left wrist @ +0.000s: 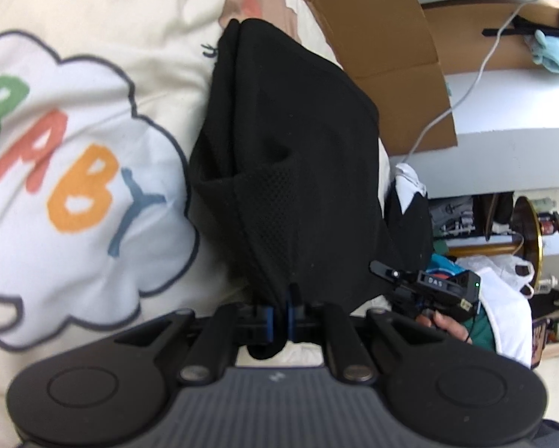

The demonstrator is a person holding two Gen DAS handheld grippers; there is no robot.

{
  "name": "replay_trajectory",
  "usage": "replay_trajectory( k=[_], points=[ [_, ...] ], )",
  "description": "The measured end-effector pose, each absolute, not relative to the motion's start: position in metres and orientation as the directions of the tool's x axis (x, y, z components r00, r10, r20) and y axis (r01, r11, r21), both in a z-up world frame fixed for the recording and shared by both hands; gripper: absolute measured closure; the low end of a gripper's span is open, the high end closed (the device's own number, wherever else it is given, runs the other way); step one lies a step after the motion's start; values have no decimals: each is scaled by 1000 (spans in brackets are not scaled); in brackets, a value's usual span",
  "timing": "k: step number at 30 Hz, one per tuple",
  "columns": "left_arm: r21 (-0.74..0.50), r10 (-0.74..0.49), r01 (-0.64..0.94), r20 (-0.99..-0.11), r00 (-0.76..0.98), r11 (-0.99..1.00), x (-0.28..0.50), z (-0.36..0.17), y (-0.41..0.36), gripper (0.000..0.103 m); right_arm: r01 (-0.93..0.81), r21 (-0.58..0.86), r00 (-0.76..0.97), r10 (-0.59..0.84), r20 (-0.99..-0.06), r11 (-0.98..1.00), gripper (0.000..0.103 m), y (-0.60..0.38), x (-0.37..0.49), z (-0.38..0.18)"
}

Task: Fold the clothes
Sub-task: 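Lift the folded black trouser bundle with the left tool off the duvet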

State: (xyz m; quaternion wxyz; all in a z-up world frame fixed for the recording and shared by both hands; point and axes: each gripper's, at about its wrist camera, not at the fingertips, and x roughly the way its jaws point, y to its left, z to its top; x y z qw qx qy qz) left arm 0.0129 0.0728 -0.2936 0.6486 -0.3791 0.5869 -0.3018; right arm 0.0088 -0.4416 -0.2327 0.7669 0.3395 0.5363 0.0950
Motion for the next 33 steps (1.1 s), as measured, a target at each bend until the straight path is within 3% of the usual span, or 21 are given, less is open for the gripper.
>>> replay_trajectory(
  k=[8, 15, 19, 25, 33],
  points=[
    [-810, -807, -71, -586, 79, 582, 14, -289, 57, 88, 204, 594, 401, 487, -776, 778, 88, -454, 21, -230],
    [-723, -722, -8, -690, 57, 690, 35, -267, 72, 64, 231, 599, 435, 470, -768, 767, 80, -468, 23, -226],
    [-660, -662, 55, -746, 78, 750, 54, -246, 80, 62, 254, 593, 463, 443, -768, 764, 62, -476, 20, -221],
    [-614, -630, 143, -765, 134, 776, 94, -217, 74, 62, 283, 613, 503, 430, -750, 737, 55, -487, 11, -218],
    [-588, -654, 335, -745, 131, 737, 139, -173, 11, 52, 325, 600, 495, 409, -766, 731, 54, -493, 1, -222]
  ],
)
